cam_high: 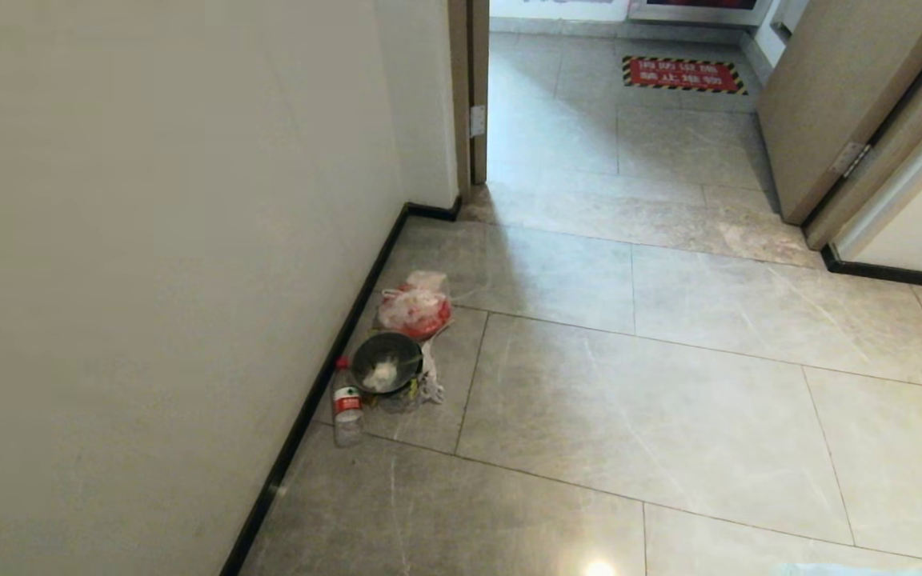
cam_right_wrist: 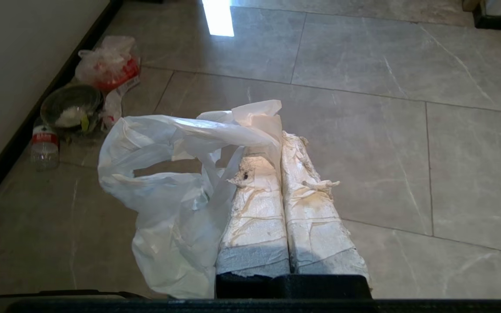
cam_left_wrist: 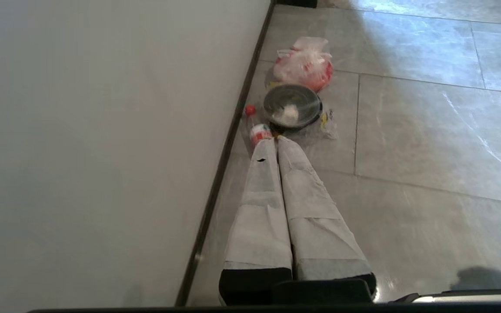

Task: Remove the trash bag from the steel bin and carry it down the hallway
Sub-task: Put the trash bag at the door

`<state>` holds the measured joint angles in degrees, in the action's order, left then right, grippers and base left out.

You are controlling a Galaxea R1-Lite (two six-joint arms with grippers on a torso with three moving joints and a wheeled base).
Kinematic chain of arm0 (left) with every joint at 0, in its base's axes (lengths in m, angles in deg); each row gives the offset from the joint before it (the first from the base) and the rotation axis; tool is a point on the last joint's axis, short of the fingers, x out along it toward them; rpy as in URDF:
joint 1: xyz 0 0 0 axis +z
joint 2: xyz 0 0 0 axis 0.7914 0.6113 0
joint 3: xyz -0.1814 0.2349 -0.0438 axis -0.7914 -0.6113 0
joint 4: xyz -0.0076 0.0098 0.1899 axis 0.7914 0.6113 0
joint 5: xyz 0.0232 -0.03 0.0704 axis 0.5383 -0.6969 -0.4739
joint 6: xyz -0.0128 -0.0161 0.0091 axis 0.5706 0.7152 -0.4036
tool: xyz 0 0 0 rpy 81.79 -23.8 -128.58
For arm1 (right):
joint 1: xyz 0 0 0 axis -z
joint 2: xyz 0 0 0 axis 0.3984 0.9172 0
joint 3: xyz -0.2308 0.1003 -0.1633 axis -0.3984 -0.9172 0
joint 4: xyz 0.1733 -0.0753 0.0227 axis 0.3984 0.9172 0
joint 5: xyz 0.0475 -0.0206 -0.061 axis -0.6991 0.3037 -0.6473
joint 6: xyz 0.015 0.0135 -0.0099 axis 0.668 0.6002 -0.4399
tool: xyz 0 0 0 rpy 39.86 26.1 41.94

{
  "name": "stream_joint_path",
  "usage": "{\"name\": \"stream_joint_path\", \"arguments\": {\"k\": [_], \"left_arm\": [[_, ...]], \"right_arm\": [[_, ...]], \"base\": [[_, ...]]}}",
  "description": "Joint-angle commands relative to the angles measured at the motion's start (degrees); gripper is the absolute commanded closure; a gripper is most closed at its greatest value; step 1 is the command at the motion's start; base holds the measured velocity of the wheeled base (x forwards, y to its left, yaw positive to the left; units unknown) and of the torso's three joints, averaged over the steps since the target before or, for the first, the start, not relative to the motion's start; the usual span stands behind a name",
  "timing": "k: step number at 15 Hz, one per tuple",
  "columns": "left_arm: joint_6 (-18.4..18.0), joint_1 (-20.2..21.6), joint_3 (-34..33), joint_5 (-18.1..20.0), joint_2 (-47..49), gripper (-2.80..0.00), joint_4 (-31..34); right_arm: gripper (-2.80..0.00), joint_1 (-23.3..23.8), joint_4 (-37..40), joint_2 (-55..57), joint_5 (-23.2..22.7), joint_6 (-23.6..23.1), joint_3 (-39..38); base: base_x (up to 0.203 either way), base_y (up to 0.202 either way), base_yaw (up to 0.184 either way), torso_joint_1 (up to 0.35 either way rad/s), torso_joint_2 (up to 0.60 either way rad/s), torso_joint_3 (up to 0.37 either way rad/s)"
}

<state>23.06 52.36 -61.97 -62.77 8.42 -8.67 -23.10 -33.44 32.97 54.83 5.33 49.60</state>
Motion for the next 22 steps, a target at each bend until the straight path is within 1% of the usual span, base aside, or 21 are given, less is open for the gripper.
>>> {"name": "stream_joint_path", "arguments": {"k": [1, 4, 8, 18, 22], "left_arm": [[0.01, -0.05, 0.00, -0.04, -0.02, 0.00, 0.02], [0.00, -0.05, 0.00, -0.04, -0.02, 0.00, 0.02], [0.01, -0.05, 0.00, -0.04, -0.02, 0.00, 0.02], [0.01, -0.05, 0.00, -0.04, -0.02, 0.00, 0.11], [-0.14, -0.05, 0.00, -0.02, -0.02, 0.00, 0.02]], "right_arm": [[0.00, 0.06, -0.05, 0.00, 0.01, 0.00, -0.01], [0.00, 0.15, -0.05, 0.00, 0.01, -0.09, -0.01], [0.00, 0.06, 0.04, 0.00, 0.10, -0.09, -0.01], [0.00, 0.06, -0.05, 0.00, 0.01, 0.00, -0.01], [0.00, 0.06, -0.05, 0.00, 0.01, 0.00, -0.01]], "base": [[0.187, 0.000, -0.003, -0.002, 0.01, 0.000], [0.174, 0.000, -0.004, 0.002, 0.00, 0.000], [0.016, 0.000, 0.003, 0.001, 0.00, -0.001], [0.003, -0.015, 0.153, 0.002, 0.00, 0.002], [0.000, -0.001, 0.019, 0.002, 0.00, 0.000]]}}
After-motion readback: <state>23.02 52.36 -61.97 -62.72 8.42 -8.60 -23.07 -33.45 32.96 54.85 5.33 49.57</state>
